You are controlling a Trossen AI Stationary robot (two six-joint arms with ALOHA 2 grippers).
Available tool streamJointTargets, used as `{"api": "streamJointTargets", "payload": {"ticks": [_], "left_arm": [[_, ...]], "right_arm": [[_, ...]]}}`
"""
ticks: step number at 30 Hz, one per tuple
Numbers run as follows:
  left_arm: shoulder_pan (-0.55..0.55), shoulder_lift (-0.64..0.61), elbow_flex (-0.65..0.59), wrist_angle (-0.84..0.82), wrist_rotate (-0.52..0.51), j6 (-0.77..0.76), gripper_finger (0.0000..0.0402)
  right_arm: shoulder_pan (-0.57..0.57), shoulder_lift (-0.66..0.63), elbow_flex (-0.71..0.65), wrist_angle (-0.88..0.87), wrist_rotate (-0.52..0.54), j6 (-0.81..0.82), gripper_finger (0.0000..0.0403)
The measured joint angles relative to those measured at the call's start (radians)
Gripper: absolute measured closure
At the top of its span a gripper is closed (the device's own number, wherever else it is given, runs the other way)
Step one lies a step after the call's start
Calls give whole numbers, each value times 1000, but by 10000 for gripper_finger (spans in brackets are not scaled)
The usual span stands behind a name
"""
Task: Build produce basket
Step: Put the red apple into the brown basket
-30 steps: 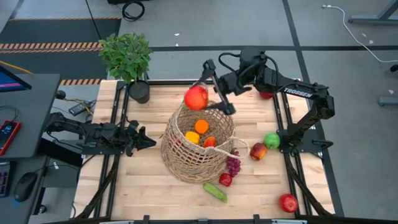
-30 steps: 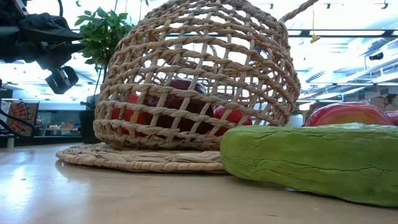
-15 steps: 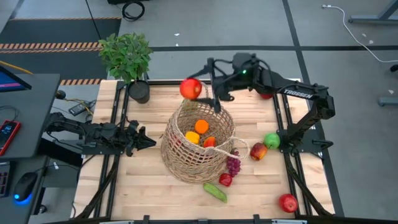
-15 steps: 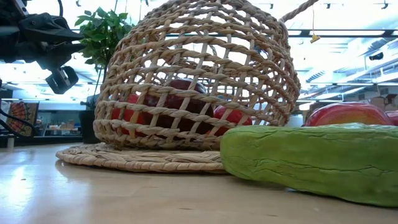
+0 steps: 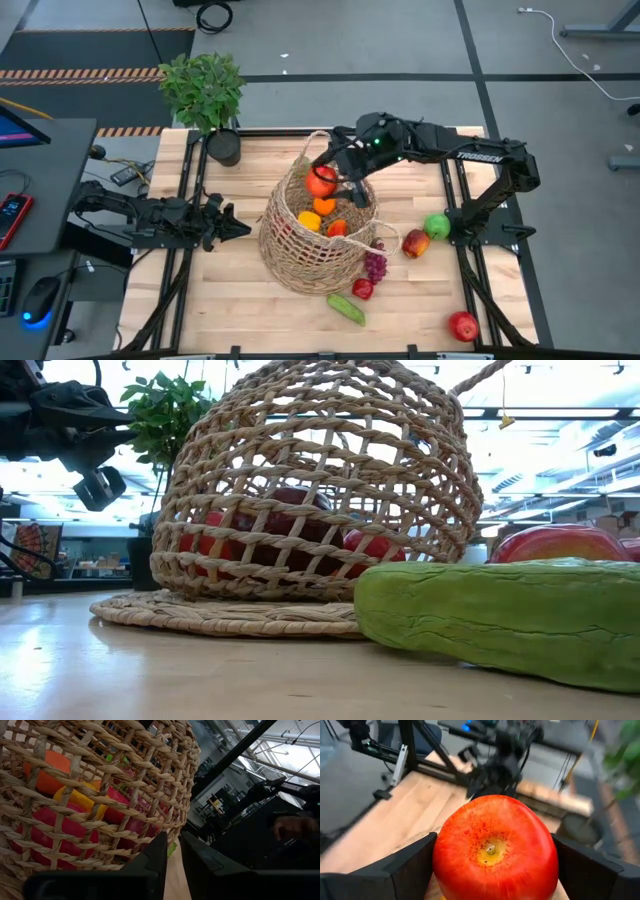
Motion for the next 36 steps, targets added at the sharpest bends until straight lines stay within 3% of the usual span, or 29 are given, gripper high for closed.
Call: {"api": "streamJointTargets", "payload": {"ticks": [15,29,32,36], "left_arm": [[0,0,0,0,0,1,339],[0,1,0,1,0,0,343],[0,2,0,-1,1,1,340],[0,4,0,0,1,0,343]], "right_arm": [[10,2,-220,2,154,524,32],[71,117,-231,10,344,683,32],[61,138,-230,4,342,729,32],[29,169,-230,7,227,716,32]]}}
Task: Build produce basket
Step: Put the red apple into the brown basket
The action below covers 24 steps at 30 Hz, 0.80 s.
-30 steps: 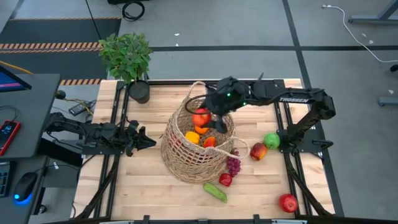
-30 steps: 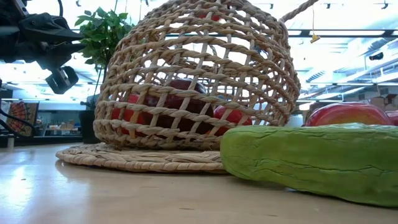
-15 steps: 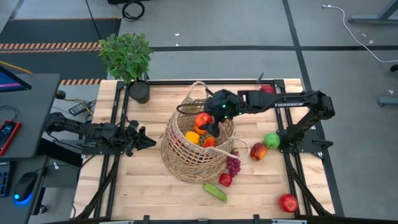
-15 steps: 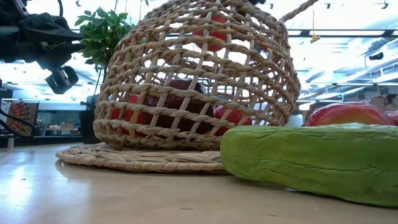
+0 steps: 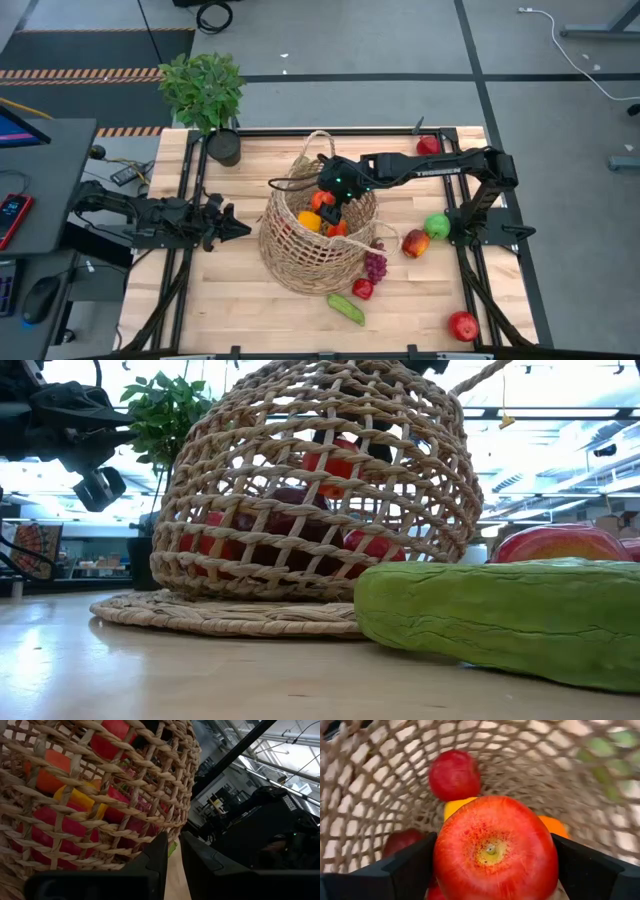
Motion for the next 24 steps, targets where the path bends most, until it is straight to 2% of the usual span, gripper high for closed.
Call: {"api": "streamJointTargets", "payload": {"ticks": [6,10,18,24], "left_arm": [[0,2,0,1,-1,0,344],[0,2,0,0,-1,0,340],[0,2,0,-1,-1,0,342],[0,2,0,0,-1,0,341]], "right_arm": [[-28,74,0,65,-146,-85,32],[-31,108,0,68,-151,-43,32],[-33,113,0,50,-178,-82,30],[-26,110,3,64,-195,-143,6]]}}
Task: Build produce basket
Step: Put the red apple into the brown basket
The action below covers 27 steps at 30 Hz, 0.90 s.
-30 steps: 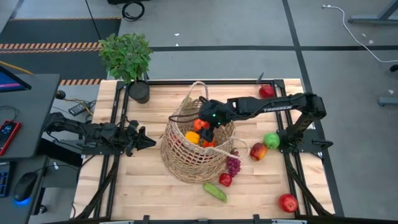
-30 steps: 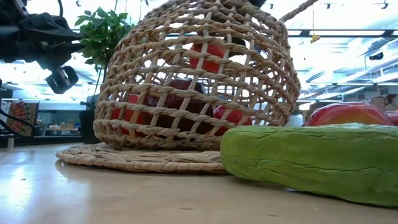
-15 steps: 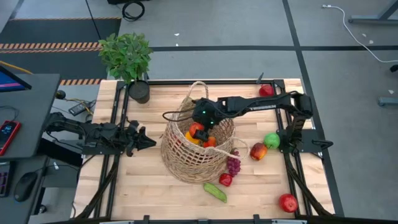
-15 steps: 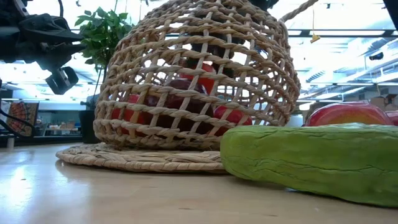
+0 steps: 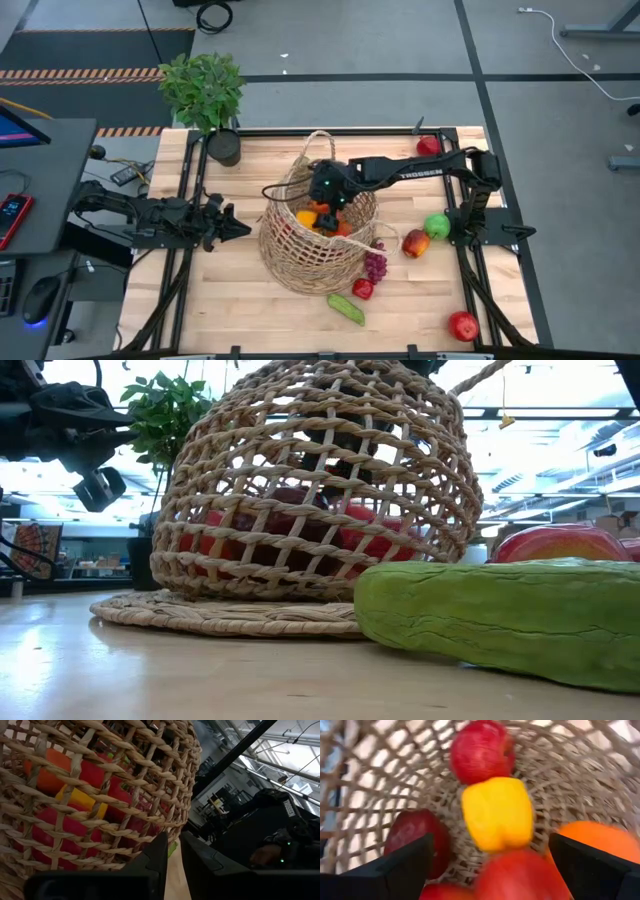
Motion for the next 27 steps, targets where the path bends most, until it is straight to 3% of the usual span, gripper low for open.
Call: {"api": "streamJointTargets", "payload": {"ticks": [6,12,16,20,27], "left_arm": [[0,0,0,0,0,0,340],[0,0,0,0,0,1,344],[0,0,0,0,0,0,340],[0,0,0,0,0,0,339],[0,0,0,0,0,0,343]], "right_arm": [[0,-24,25,35,-204,-56,5],[-43,-46,25,65,-194,93,5],[-80,-74,24,69,-289,213,4],[-95,-124,24,74,-372,231,4],[-92,-271,24,47,-401,260,5]]}}
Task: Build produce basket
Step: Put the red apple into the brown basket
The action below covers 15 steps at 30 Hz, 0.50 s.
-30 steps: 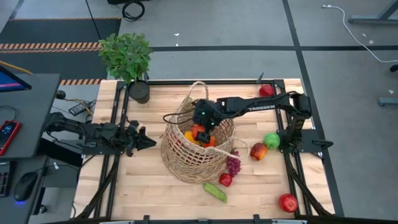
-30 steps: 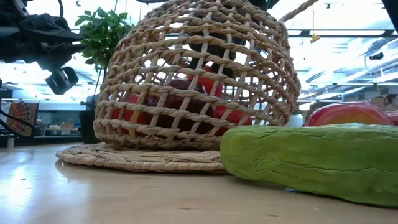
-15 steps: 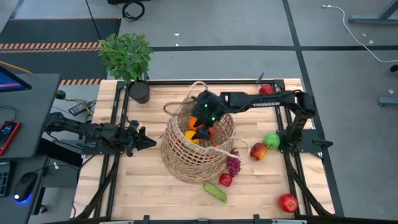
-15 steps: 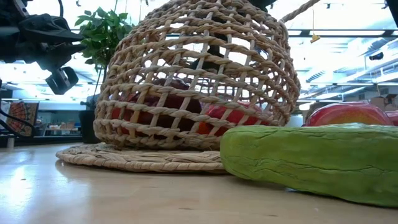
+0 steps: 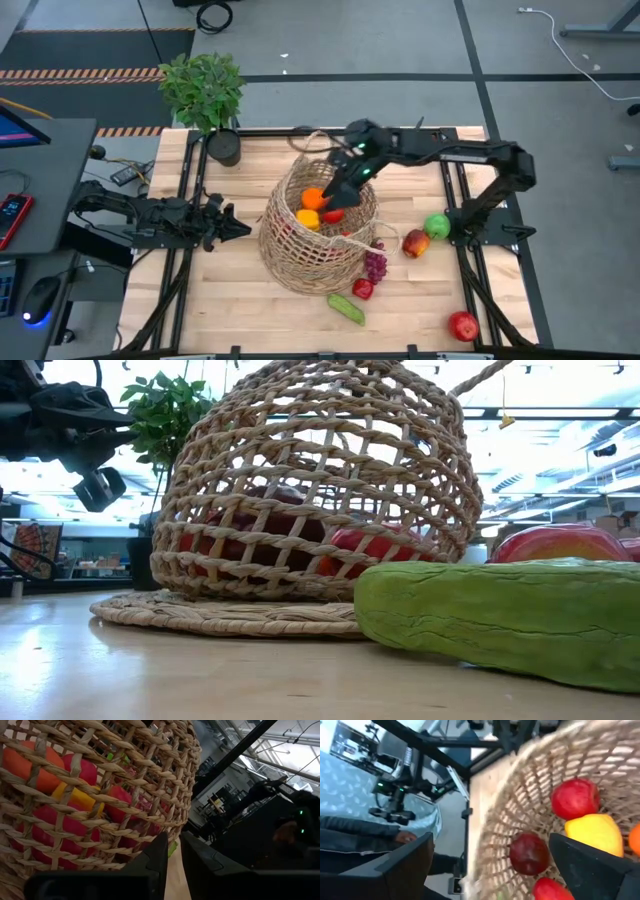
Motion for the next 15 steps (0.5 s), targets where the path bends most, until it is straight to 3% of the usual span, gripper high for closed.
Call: {"api": "streamJointTargets", "payload": {"ticks": [5,10,15], "left_arm": [[0,0,0,0,0,0,339],[0,0,0,0,0,0,343],[0,0,0,0,0,0,346]], "right_arm": [[-22,-126,0,-88,59,-22,4],[-60,-223,0,-253,191,-45,6],[-121,-288,0,-378,236,-87,12]]}}
